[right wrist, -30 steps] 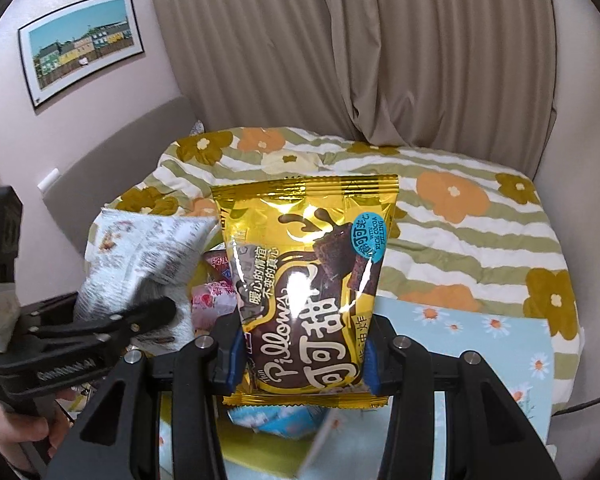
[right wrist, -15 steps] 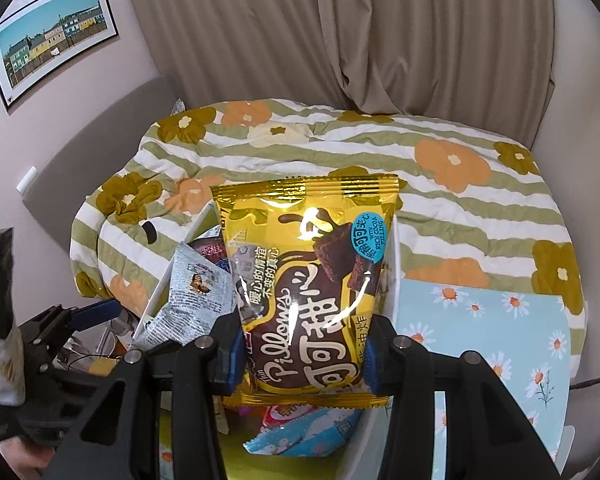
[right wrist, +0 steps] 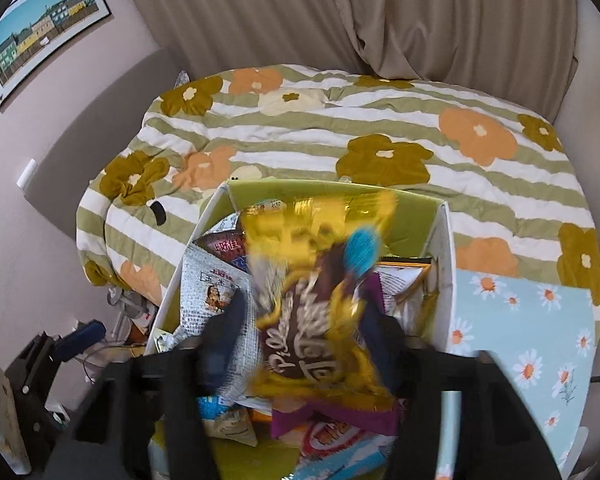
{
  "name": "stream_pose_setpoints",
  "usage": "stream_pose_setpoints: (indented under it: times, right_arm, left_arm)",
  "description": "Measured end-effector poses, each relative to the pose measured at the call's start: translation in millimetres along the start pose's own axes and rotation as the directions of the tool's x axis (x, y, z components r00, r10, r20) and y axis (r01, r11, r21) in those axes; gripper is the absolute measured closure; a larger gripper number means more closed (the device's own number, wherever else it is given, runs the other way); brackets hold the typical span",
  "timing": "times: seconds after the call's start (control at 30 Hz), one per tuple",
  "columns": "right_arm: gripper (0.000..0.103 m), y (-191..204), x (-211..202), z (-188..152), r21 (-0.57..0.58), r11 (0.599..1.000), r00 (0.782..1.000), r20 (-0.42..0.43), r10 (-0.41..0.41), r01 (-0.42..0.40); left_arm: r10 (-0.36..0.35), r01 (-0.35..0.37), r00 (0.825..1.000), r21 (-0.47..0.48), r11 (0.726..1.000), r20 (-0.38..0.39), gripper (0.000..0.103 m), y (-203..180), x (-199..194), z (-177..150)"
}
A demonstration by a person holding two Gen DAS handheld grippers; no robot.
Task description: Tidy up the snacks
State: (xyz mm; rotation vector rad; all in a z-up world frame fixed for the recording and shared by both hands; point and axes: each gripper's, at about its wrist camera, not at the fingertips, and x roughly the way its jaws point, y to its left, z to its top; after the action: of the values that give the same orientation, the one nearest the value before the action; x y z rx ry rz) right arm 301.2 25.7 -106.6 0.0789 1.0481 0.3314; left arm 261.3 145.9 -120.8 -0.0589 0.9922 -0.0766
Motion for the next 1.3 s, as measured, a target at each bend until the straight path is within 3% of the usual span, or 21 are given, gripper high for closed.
stream_pose_setpoints:
  times: [0.03, 0.07, 0.43, 0.73, 0.93, 1.0, 1.07, 1.3]
  right_arm:
    - [0.012, 0, -2, -2, 0.007, 1.0, 1.0, 0.014, 0.002, -0.002]
    - [0.01, 0, -6, -5, 0.012, 1.0, 1.0, 0.03, 0.002, -0.002]
    - [0.01, 4, -55, -40, -0.022, 1.0, 0.994, 0.107, 0.01, -0.007]
    - [0.01, -8, -139, -94, -0.035, 0.999, 0.976, 0.218, -0.009, 0.017]
    - [0.009, -22, -192, -134, -0.01, 0.998, 0.955, 0.29, -0.059, 0.064]
    - [0.001, -26, -208, -148, 0.002, 0.995, 0.944, 0.315, -0.094, 0.099]
    - [0.001, -32, -223, -160, 0.017, 0.989, 0.929, 0.343, -0.143, 0.146]
    - [0.001, -49, -250, -189, 0.078, 0.969, 0.897, 0.367, -0.246, 0.233]
  left_arm:
    - [0.005, -0.005, 1.0, 0.0, 1.0, 0.002, 0.008, 0, -1, -1]
    - [0.01, -0.01, 1.0, -0.002, 1.0, 0.005, 0.008, 0, -2, -4]
    - [0.057, -0.056, 0.995, -0.011, 0.998, 0.076, 0.008, -21, -51, -37]
    - [0.06, -0.062, 0.983, 0.005, 0.998, 0.173, 0.008, -61, -120, -76]
    - [0.049, -0.049, 0.961, -0.005, 0.999, 0.273, 0.003, -81, -169, -95]
    - [0.051, -0.053, 0.948, -0.002, 0.999, 0.314, 0.001, -89, -184, -101]
    - [0.048, -0.055, 0.938, 0.011, 0.998, 0.344, 0.001, -95, -198, -107]
    - [0.048, -0.062, 0.925, 0.024, 0.998, 0.377, 0.001, -115, -215, -122]
